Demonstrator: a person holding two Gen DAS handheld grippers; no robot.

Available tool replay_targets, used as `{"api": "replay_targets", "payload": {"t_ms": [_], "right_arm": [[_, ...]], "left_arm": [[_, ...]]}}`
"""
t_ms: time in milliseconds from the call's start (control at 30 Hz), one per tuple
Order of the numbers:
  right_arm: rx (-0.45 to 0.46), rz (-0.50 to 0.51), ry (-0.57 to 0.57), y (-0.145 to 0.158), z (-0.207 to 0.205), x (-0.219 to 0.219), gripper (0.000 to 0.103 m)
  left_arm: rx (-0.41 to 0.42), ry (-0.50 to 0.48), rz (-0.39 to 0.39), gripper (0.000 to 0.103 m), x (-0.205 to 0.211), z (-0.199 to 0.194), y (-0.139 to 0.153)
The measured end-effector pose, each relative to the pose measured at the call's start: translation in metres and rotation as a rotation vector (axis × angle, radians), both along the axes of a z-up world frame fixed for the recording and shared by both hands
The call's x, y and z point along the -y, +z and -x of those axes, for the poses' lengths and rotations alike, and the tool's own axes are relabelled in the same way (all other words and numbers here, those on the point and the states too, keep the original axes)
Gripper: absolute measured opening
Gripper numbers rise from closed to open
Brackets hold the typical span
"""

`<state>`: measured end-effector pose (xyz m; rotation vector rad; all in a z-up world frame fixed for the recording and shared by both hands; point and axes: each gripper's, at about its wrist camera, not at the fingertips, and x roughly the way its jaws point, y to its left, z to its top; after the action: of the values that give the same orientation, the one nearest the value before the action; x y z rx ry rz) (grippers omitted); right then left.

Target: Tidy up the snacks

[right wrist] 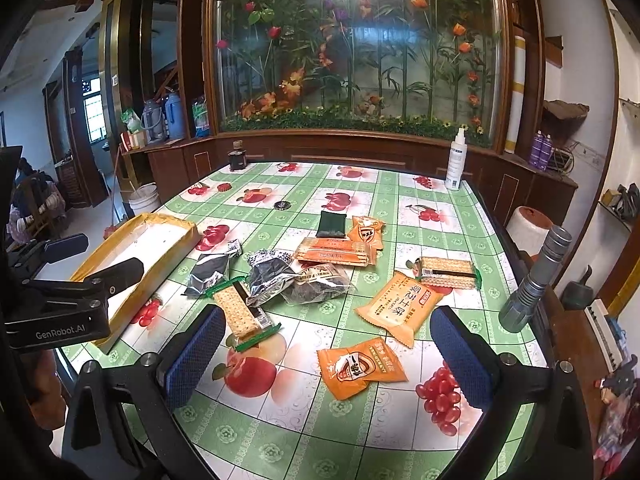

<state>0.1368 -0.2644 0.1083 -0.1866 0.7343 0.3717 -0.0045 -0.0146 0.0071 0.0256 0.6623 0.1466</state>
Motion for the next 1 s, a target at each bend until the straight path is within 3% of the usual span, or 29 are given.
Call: {"api": "replay_targets", "payload": {"t_ms": [567,667,833,1000], "right_arm": [[-0.006,0.029,-0.004,-0.003,-0.003,-0.001,0.103],[0.012,0.105,-0.042,-0.005,-0.006,-0.008,0.103],[0.085,0.326,-0.116,-0.012,-0.008,-0.025,0.103],[0.095,0.362,-0.095,-0.018,-0.006,-0.032,0.103]], "left_arm": [[0.0,0.003,-0.011,0.1,0.002,-0.001,0.002],[-0.014,0.014,-0.003,0.1,-0.001,-0.004,-0.001],[-0.031,0.024,-0.008,0.1,-0.001,-0.007,-0.005],[-0.034,0.023,-0.012,0.1,0.0,-0.008,-0.006]]}}
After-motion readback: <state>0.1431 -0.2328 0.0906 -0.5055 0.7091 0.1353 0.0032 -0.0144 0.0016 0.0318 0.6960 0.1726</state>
